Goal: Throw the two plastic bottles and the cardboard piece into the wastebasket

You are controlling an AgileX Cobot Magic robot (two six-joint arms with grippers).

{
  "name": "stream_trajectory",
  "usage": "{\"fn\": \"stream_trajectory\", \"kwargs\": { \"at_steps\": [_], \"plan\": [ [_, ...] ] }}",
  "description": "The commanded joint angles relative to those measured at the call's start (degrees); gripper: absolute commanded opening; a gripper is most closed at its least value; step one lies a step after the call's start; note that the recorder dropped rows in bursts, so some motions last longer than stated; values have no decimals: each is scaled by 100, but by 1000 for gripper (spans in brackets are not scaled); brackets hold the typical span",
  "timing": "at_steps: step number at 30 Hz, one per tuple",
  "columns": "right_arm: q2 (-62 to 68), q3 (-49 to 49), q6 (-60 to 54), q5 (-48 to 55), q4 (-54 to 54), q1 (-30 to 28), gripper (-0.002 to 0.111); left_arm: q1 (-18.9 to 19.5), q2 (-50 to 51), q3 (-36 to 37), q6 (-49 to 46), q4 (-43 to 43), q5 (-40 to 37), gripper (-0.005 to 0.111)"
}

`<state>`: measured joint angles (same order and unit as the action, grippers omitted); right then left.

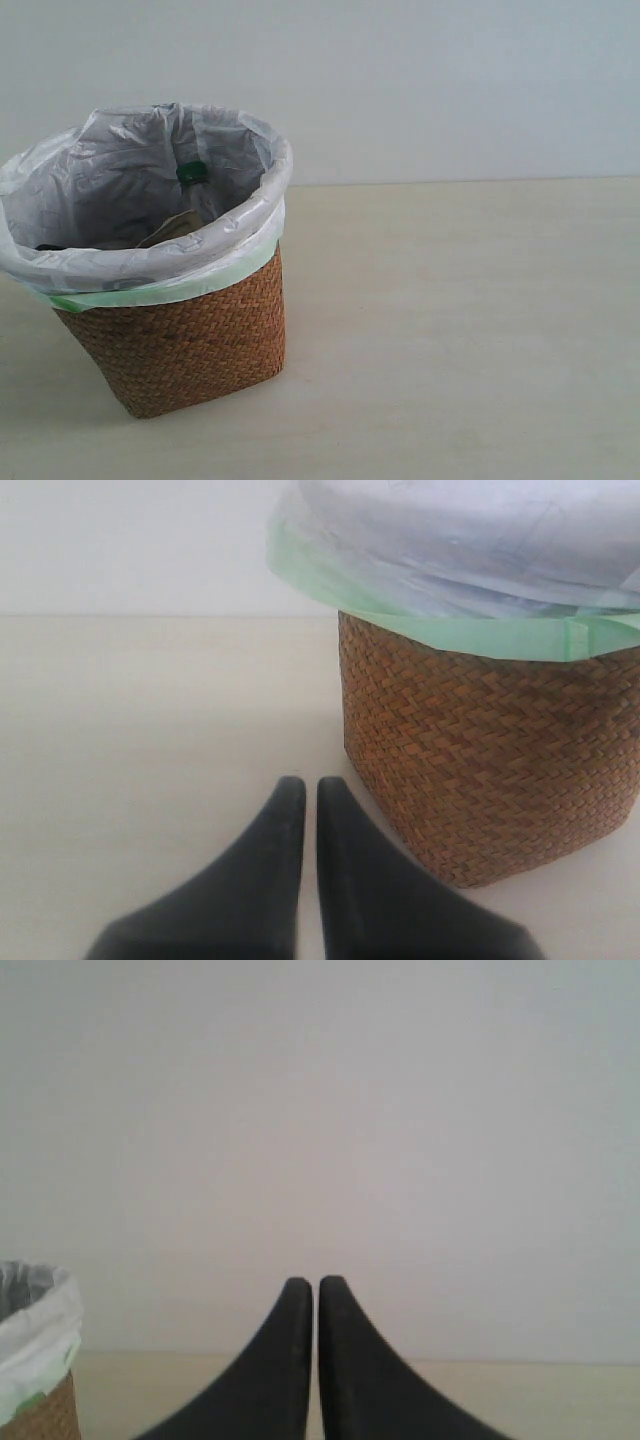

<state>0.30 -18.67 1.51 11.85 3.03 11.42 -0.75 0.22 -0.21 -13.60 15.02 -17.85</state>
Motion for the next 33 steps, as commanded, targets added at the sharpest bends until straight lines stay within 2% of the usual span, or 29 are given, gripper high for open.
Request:
{"fn": "stream_trajectory", "kwargs": {
  "at_steps": [1,8,15,26,33],
  "plan": [
    [-30,429,-464,-11,-85,-6,0,-49,-22,21,-14,15,28,4],
    [-30,1361,-854,-633,-172,-6,0,-49,-22,21,-14,15,28,4],
    [-30,1867,-843,-608,-339,-6,0,-49,-22,21,-14,15,28,4],
    [-30,1867,-556,-317,-339,-6,0,-49,-22,21,-14,15,28,4],
    [-30,1867,-413,277,-339,-6,0,-49,-22,21,-14,15,28,4]
  ]
}}
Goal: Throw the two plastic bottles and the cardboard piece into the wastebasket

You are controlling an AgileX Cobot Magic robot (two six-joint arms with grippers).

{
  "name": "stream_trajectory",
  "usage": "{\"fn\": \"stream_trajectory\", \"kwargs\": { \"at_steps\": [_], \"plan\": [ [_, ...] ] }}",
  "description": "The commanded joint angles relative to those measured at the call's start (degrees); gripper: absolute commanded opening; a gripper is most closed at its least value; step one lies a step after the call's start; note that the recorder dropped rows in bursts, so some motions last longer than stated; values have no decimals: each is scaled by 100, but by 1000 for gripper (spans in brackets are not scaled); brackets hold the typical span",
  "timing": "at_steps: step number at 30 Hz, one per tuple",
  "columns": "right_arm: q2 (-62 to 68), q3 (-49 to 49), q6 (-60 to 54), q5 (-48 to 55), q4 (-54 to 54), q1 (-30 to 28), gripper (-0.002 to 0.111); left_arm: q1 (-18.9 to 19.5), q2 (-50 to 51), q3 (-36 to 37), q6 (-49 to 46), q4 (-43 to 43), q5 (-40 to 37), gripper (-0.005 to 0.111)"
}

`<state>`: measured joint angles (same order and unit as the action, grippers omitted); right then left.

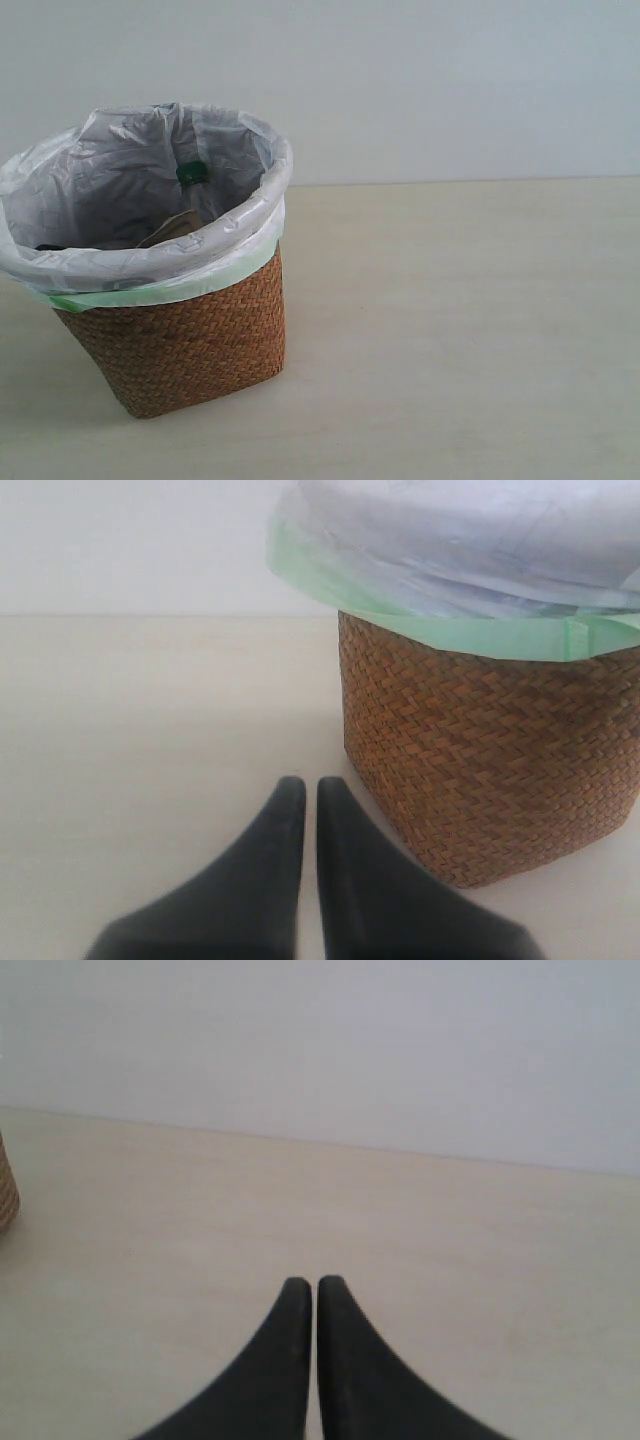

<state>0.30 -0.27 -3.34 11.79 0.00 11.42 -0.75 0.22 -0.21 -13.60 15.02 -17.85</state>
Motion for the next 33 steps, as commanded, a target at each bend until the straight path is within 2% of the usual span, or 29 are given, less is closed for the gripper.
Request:
{"fn": "stream_trajectory", "kwargs": {
  "at_steps": [1,7,33],
  "plan": [
    [-30,27,106,324,-36,-6,0,-49,-22,21,-14,15,28,4],
    [-30,27,148,773,-36,-6,0,-49,-22,21,-14,15,28,4],
    [-30,27,191,785,77,-6,0,-49,-22,21,-14,15,28,4]
  ]
}}
